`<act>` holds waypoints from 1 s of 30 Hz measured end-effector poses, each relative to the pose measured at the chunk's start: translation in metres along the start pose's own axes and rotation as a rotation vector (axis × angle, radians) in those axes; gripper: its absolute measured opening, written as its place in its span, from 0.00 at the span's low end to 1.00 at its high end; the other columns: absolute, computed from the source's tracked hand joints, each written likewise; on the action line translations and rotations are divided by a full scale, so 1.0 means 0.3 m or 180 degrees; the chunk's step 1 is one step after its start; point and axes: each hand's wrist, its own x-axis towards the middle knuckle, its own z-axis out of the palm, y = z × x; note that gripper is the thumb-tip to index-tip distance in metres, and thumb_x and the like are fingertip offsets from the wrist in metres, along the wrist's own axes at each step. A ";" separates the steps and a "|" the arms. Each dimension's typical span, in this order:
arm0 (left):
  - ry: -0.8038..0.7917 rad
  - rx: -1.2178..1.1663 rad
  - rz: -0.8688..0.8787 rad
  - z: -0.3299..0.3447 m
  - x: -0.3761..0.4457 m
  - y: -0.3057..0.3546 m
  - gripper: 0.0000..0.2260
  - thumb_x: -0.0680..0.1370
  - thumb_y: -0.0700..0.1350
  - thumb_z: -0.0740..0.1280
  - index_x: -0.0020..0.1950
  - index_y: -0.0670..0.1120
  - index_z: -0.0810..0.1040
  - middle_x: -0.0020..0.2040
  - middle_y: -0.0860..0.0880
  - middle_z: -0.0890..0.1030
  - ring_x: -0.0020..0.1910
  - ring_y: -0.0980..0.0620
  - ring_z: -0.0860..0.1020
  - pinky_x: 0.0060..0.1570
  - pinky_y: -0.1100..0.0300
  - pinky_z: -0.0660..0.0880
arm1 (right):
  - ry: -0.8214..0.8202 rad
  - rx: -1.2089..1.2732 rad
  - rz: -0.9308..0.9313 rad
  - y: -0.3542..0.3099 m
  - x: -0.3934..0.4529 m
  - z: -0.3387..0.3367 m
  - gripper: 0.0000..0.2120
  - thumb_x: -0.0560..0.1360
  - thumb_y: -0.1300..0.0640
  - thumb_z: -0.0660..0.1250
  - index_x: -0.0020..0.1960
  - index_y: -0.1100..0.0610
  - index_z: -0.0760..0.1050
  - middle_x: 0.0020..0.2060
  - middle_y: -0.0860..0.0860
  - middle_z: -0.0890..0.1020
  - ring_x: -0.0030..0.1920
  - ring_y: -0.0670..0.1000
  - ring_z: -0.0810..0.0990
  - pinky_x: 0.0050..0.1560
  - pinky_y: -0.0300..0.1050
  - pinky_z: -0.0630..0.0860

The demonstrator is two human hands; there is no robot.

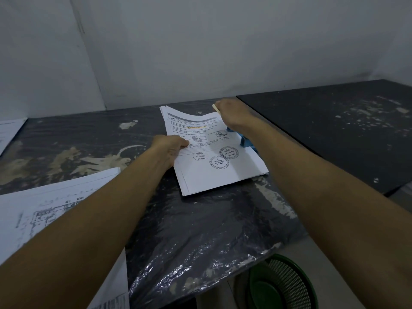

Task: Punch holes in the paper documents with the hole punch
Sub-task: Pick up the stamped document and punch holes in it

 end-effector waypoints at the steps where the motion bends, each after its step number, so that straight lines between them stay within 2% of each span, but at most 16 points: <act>1: -0.0001 -0.0009 -0.0006 -0.001 0.000 0.001 0.09 0.72 0.29 0.72 0.49 0.38 0.81 0.53 0.43 0.84 0.50 0.42 0.83 0.54 0.44 0.80 | 0.0011 0.0041 -0.0014 0.000 0.001 0.006 0.12 0.82 0.67 0.52 0.42 0.59 0.67 0.41 0.53 0.71 0.44 0.53 0.68 0.37 0.44 0.60; 3: 0.0003 0.0002 -0.0033 -0.003 0.005 0.002 0.09 0.72 0.29 0.72 0.50 0.38 0.81 0.53 0.43 0.84 0.50 0.42 0.84 0.53 0.44 0.80 | 0.0017 0.0177 0.0030 0.003 0.011 0.023 0.18 0.84 0.63 0.48 0.35 0.56 0.61 0.36 0.49 0.67 0.43 0.53 0.66 0.33 0.44 0.58; 6: -0.0030 -0.0012 -0.0075 -0.006 0.011 0.001 0.09 0.72 0.29 0.72 0.49 0.38 0.81 0.53 0.42 0.84 0.49 0.42 0.84 0.53 0.43 0.80 | 0.0006 0.0194 0.0061 -0.007 0.001 0.034 0.19 0.85 0.61 0.47 0.35 0.56 0.61 0.41 0.53 0.70 0.45 0.53 0.67 0.42 0.44 0.60; 9: -0.0077 -0.0012 -0.0093 -0.005 0.013 0.002 0.09 0.72 0.29 0.72 0.50 0.38 0.81 0.53 0.42 0.84 0.49 0.41 0.84 0.53 0.43 0.80 | 0.0018 0.0214 0.0129 -0.014 -0.012 0.044 0.16 0.84 0.61 0.47 0.48 0.62 0.72 0.52 0.60 0.75 0.48 0.54 0.69 0.49 0.46 0.65; 11: -0.0078 -0.0025 -0.0091 -0.005 0.012 0.003 0.10 0.72 0.28 0.72 0.51 0.37 0.81 0.53 0.42 0.84 0.50 0.41 0.84 0.53 0.43 0.80 | 0.0046 0.0152 0.0143 -0.014 -0.011 0.067 0.17 0.85 0.59 0.47 0.57 0.64 0.74 0.57 0.59 0.78 0.49 0.54 0.70 0.53 0.48 0.67; 14: -0.0113 -0.0021 -0.0102 -0.008 0.014 0.002 0.13 0.72 0.28 0.71 0.55 0.36 0.81 0.54 0.42 0.84 0.50 0.41 0.84 0.53 0.42 0.80 | 0.0129 0.0089 0.0108 -0.014 -0.014 0.075 0.19 0.85 0.55 0.47 0.59 0.62 0.74 0.57 0.58 0.79 0.48 0.53 0.72 0.59 0.50 0.69; 17: -0.0117 0.0002 -0.0114 -0.009 0.024 0.002 0.14 0.71 0.28 0.72 0.56 0.36 0.81 0.53 0.42 0.84 0.48 0.41 0.84 0.51 0.42 0.81 | 0.0140 -0.0194 -0.0064 -0.014 -0.023 0.066 0.17 0.84 0.59 0.48 0.59 0.63 0.74 0.58 0.58 0.78 0.54 0.57 0.75 0.62 0.53 0.69; 19: -0.0106 0.0017 -0.0123 -0.009 0.026 0.003 0.14 0.71 0.28 0.72 0.56 0.37 0.81 0.53 0.42 0.84 0.48 0.41 0.84 0.51 0.42 0.81 | 0.0111 -0.0616 -0.0122 -0.017 -0.036 0.099 0.16 0.83 0.59 0.50 0.62 0.63 0.73 0.61 0.58 0.77 0.62 0.59 0.74 0.68 0.57 0.65; 21: -0.0121 0.0010 -0.0113 -0.005 0.025 0.001 0.13 0.72 0.28 0.71 0.55 0.36 0.81 0.53 0.42 0.84 0.48 0.42 0.84 0.50 0.44 0.81 | 0.0085 -0.1052 -0.0155 -0.010 -0.039 0.171 0.18 0.81 0.56 0.53 0.67 0.63 0.70 0.66 0.60 0.74 0.70 0.60 0.68 0.76 0.61 0.56; 23: -0.0116 0.0002 -0.0097 -0.003 0.022 -0.002 0.11 0.73 0.28 0.71 0.53 0.37 0.81 0.52 0.43 0.84 0.49 0.42 0.83 0.50 0.45 0.81 | 0.0107 -0.1137 -0.0122 -0.007 -0.040 0.218 0.22 0.80 0.54 0.55 0.71 0.63 0.67 0.70 0.61 0.70 0.74 0.60 0.62 0.78 0.61 0.49; 26: -0.0086 -0.0020 -0.0093 -0.001 0.017 -0.002 0.11 0.72 0.28 0.71 0.52 0.38 0.81 0.53 0.42 0.84 0.49 0.42 0.84 0.50 0.45 0.81 | 0.0171 -0.1143 -0.0137 -0.009 -0.046 0.218 0.23 0.81 0.54 0.54 0.72 0.65 0.65 0.71 0.62 0.69 0.75 0.61 0.60 0.78 0.61 0.48; 30: -0.0019 -0.0018 -0.0028 0.004 0.008 -0.001 0.11 0.72 0.28 0.71 0.53 0.36 0.80 0.52 0.42 0.84 0.46 0.42 0.83 0.41 0.49 0.81 | -0.0015 -0.1104 -0.0071 -0.016 -0.037 0.197 0.22 0.82 0.55 0.52 0.72 0.65 0.65 0.72 0.62 0.68 0.75 0.61 0.60 0.78 0.61 0.47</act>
